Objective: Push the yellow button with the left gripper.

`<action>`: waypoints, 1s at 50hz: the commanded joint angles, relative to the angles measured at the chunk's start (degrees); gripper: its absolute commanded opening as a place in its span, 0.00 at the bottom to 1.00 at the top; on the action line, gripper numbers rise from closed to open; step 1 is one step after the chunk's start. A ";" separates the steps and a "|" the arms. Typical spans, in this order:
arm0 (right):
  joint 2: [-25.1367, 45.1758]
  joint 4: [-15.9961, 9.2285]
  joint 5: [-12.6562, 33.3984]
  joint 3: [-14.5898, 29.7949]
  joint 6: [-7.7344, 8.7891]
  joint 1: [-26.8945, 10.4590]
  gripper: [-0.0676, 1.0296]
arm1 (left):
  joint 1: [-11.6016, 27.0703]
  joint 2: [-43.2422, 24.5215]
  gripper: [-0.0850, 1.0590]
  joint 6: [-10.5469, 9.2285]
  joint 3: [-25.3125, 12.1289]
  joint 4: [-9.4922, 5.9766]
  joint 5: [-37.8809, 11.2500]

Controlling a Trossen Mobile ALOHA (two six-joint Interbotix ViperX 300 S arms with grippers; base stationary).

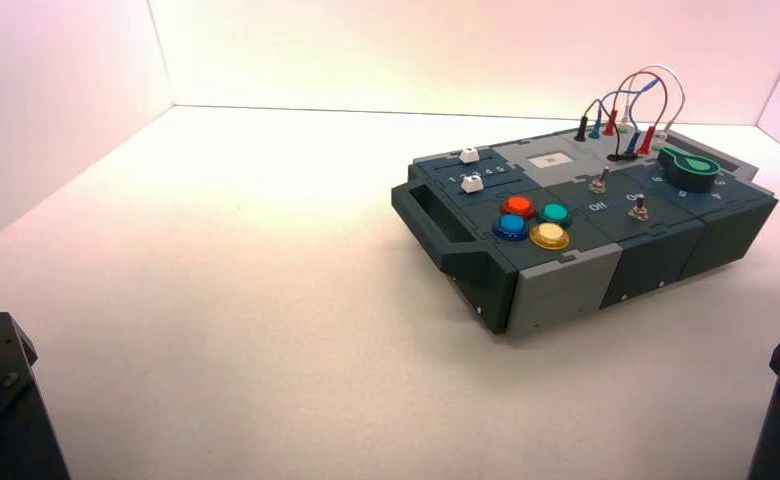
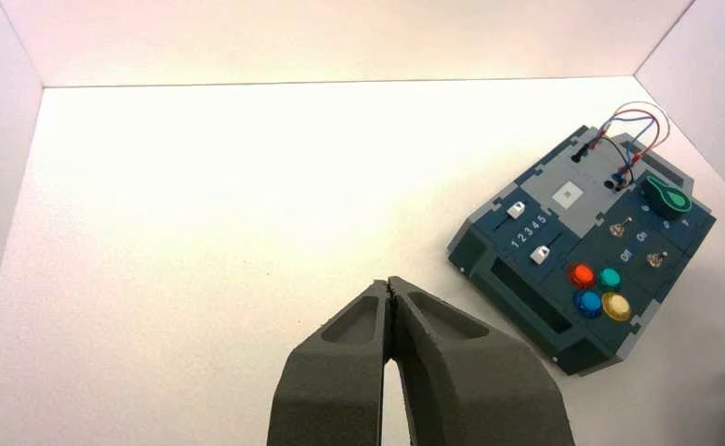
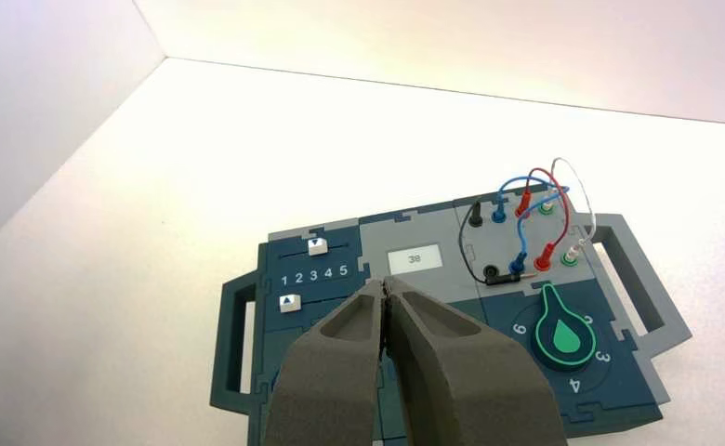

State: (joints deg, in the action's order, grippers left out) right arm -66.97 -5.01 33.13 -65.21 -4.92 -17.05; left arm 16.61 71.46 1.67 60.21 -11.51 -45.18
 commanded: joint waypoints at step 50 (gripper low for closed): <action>3.78 3.25 2.81 3.96 0.53 10.90 0.04 | 20.92 -42.45 0.05 1.58 -18.81 -1.49 8.35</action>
State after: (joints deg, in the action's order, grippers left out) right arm -64.42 -2.99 36.12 -63.46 -4.48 -8.17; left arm 34.45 34.98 2.20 45.88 -13.27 -37.62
